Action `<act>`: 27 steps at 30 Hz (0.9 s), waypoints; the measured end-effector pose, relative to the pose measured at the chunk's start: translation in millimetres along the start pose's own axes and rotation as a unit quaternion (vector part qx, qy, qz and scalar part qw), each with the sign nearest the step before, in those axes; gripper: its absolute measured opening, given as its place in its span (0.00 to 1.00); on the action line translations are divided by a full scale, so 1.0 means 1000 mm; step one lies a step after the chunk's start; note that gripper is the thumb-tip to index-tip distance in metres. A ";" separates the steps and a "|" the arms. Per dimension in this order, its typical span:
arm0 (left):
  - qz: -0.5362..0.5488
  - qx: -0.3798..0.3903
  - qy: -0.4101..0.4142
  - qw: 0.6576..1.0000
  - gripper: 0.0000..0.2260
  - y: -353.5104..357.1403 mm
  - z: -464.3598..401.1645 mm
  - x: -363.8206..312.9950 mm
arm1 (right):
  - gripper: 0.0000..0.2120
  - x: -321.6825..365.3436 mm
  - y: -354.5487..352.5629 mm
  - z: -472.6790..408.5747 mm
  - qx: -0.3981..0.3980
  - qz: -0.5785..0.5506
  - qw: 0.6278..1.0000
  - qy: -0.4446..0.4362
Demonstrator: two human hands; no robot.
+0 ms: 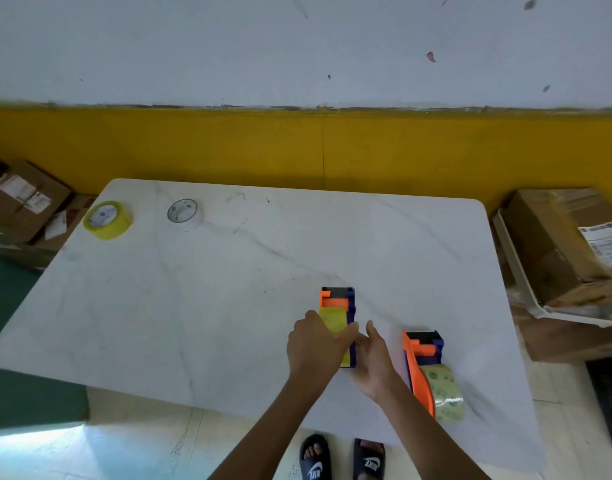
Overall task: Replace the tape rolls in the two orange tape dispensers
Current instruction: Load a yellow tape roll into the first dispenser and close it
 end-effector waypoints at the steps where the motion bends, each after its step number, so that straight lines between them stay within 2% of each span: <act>1: -0.012 0.006 -0.006 1.000 0.26 0.004 -0.002 0.001 | 0.30 -0.006 -0.002 0.003 -0.005 0.000 1.000 0.013; 4: -0.037 0.019 -0.014 0.999 0.24 0.020 -0.005 0.005 | 0.28 -0.021 -0.013 0.009 -0.060 -0.022 0.997 0.038; 8: -0.043 0.030 -0.004 0.999 0.20 0.042 -0.001 0.008 | 0.19 -0.036 -0.021 0.018 -0.103 -0.056 0.991 0.062; 11: -0.038 0.035 0.000 0.999 0.18 0.051 0.000 0.012 | 0.19 -0.040 -0.027 0.022 -0.120 -0.038 0.988 0.085; 13: -0.050 0.038 0.010 0.998 0.17 0.055 -0.001 0.019 | 0.28 -0.041 -0.038 0.023 -0.125 0.046 0.984 0.122; 15: -0.067 0.038 0.020 0.997 0.17 0.058 -0.001 0.025 | 0.43 -0.042 -0.047 0.028 -0.116 0.164 0.968 0.152; 17: -0.075 0.035 0.030 0.996 0.18 0.060 -0.003 0.027 | 0.49 -0.045 -0.055 0.032 -0.118 0.220 0.954 0.167; 20: -0.083 0.036 0.029 0.995 0.19 0.061 -0.003 0.027 | 0.45 -0.047 -0.064 0.037 -0.165 0.273 0.938 0.137; 24: -0.080 0.043 0.009 0.996 0.19 0.060 0.002 0.027 | 0.31 -0.023 -0.052 0.043 -0.213 0.344 0.914 0.022; 27: -0.121 0.043 0.014 0.992 0.29 0.054 0.006 0.024 | 0.28 0.002 -0.044 0.039 -0.198 0.442 0.874 -0.046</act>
Point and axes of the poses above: each hand's wrist, its own z-axis away from the middle knuckle, its own y-axis out of the palm, x = y × z, the point moved 4 cm from there along -z, towards the middle knuckle, and after that the axes turned 11 degrees about -y, right-handed, at the moved point
